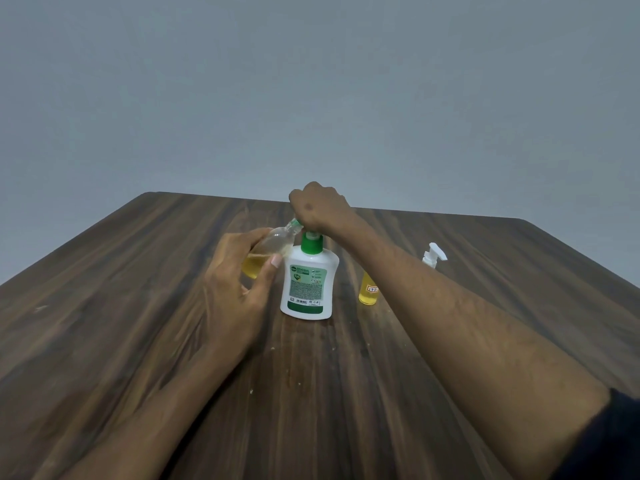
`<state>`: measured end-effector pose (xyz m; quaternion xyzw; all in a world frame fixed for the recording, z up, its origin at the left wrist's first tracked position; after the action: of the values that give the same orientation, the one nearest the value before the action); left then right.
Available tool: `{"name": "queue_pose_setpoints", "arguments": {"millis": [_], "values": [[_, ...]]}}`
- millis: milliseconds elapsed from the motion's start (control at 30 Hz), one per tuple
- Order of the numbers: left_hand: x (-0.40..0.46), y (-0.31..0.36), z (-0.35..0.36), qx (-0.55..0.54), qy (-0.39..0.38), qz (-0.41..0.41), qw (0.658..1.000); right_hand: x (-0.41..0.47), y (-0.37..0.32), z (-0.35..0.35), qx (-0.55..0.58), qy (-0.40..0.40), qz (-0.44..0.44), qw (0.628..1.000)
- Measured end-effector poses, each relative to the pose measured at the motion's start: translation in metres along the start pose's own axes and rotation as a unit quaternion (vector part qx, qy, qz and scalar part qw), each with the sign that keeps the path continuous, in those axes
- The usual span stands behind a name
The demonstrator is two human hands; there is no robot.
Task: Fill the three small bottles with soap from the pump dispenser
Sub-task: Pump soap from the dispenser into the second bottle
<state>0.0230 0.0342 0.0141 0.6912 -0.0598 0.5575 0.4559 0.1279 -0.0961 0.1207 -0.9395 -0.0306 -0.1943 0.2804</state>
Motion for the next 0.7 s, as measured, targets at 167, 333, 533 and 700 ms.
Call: {"name": "queue_pose_setpoints", "arguments": {"millis": [167, 333, 533, 700], "values": [[-0.0004, -0.0037, 0.0004, 0.001, -0.006, -0.007, 1.0, -0.0027, 0.0007, 0.0037, 0.001, -0.019, 0.012, 1.0], [-0.0001, -0.001, 0.0003, -0.002, -0.007, -0.004, 1.0, -0.0014, 0.0024, 0.0034, 0.008, -0.016, 0.016, 1.0], [0.0006, 0.0004, 0.0, -0.001, -0.002, -0.001, 1.0, 0.0009, -0.0003, 0.0025, 0.009, 0.003, 0.013, 1.0], [0.0008, 0.0002, -0.0001, -0.005, -0.005, -0.006, 1.0, 0.0013, 0.0006, 0.005, 0.001, -0.013, 0.011, 1.0]]}}
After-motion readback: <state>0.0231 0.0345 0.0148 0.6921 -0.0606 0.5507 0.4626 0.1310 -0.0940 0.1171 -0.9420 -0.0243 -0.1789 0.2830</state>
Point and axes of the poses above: each hand's wrist, its own x-axis towards the middle knuckle, its own z-axis out of the palm, y = z × x, the point moved 3 cm from there along x, towards the middle knuckle, and after that the axes turned 15 degrees about y, right-handed, at the moved point
